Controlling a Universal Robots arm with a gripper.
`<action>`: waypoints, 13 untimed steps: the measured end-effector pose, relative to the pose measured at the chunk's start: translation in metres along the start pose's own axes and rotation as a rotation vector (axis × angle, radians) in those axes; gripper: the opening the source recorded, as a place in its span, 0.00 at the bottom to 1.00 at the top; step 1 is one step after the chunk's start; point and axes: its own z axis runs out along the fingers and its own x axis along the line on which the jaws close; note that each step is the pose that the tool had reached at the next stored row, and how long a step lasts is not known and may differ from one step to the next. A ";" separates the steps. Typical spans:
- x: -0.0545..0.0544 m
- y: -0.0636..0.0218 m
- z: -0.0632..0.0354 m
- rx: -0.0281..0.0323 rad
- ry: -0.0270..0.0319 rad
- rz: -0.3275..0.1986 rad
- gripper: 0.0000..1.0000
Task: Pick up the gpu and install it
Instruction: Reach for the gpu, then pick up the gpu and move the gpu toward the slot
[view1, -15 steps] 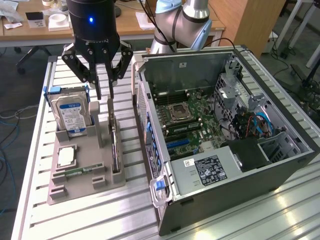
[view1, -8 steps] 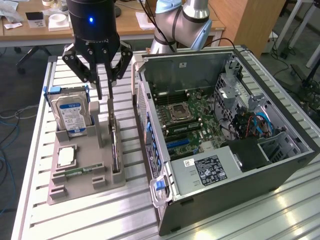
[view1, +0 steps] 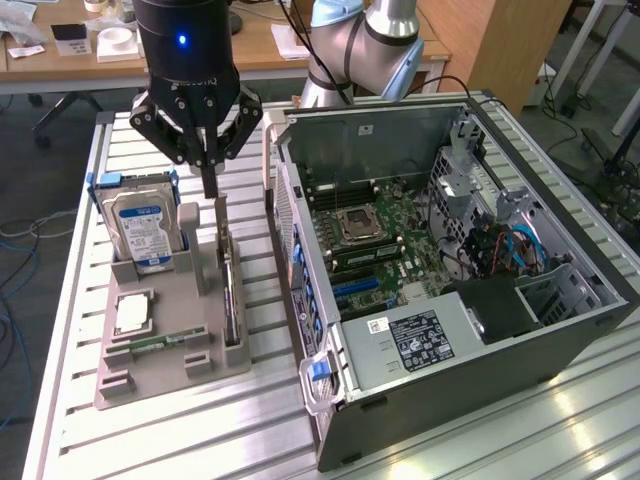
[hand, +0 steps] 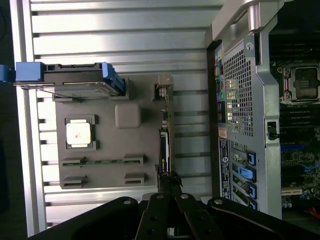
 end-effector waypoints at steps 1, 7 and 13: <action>0.000 0.0000 0.0000 0.0000 0.0000 0.000 0.11; 0.000 0.0000 0.0000 -0.0001 0.0000 0.000 0.11; 0.000 0.0000 0.0000 0.0000 0.0000 0.000 0.11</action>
